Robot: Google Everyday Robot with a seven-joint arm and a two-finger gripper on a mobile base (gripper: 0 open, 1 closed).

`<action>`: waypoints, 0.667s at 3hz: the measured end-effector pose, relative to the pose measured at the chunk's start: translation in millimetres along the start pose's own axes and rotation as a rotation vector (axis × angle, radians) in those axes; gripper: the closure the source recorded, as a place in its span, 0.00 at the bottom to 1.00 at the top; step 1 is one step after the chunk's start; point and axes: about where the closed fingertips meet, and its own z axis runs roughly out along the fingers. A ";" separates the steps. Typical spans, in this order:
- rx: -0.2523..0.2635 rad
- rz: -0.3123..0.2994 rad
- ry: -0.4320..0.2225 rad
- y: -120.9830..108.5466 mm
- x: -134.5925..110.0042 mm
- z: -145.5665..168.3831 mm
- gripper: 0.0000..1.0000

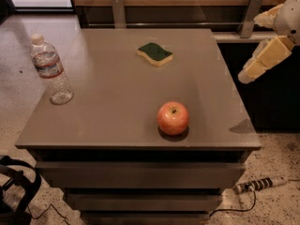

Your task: Pick sponge

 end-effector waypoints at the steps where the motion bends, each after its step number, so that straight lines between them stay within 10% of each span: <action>1: -0.012 0.031 -0.122 -25.1 -12.2 29.1 0.00; 2: 0.006 0.075 -0.223 -41.5 -17.3 55.6 0.00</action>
Offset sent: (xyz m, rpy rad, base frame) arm 0.0877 0.0225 -0.0468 0.3398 -0.0948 -0.0432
